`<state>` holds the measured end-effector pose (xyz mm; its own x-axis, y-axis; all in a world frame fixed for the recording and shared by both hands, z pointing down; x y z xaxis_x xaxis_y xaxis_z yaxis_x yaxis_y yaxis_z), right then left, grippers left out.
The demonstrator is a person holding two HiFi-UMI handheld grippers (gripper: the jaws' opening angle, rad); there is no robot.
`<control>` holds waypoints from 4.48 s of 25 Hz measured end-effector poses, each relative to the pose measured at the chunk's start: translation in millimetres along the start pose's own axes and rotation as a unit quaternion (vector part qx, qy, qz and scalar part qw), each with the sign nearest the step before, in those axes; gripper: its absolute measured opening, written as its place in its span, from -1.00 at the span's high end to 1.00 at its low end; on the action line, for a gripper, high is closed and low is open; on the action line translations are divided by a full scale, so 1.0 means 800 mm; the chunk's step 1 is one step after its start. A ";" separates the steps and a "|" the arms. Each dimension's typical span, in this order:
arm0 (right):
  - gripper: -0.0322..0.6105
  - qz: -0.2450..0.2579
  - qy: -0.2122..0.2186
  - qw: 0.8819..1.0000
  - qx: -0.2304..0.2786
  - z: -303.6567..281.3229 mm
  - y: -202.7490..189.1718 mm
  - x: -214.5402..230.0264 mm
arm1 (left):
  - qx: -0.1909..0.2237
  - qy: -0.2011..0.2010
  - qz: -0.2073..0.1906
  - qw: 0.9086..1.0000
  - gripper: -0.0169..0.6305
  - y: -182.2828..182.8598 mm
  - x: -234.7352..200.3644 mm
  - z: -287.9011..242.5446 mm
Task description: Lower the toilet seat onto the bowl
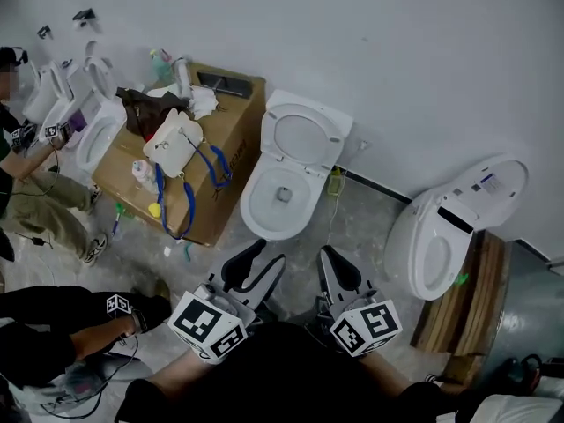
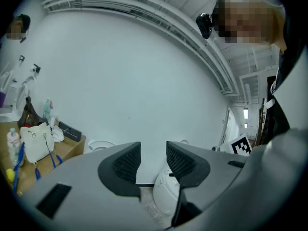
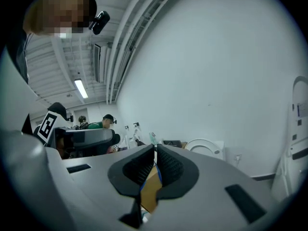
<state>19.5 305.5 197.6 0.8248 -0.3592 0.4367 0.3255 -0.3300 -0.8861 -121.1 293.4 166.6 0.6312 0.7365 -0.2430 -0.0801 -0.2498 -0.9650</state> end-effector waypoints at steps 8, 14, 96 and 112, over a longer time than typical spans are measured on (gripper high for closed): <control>0.77 -0.001 -0.051 0.999 -0.003 -0.028 -0.002 -0.017 | 0.005 -0.031 0.012 0.999 0.42 0.009 -0.047 0.005; 0.77 -0.020 -0.053 0.998 -0.012 -0.063 -0.011 -0.003 | -0.006 -0.031 0.021 0.999 0.42 0.000 -0.077 -0.014; 0.55 0.205 -0.174 0.934 -0.236 -0.562 0.011 0.475 | -0.313 -0.081 -0.304 0.896 0.53 -0.141 -0.511 -0.599; 0.55 0.251 -0.164 0.916 -0.266 -0.573 -0.007 0.484 | -0.320 -0.073 -0.311 0.892 0.53 -0.160 -0.508 -0.607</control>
<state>124.8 -232.2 442.9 0.9316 -0.3296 -0.1534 -0.3332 -0.6057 -0.7225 7.2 -278.7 436.9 0.2890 0.9201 0.2645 0.7368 -0.0374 -0.6751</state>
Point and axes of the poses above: the fingertips, and each gripper's own axes: z backward along the fingers, x to its right, y out of its top, the point moved 4 cm from there along z, backward along the fingers, and after that the axes turned 7 degrees about -z, right-handed, at the moved point
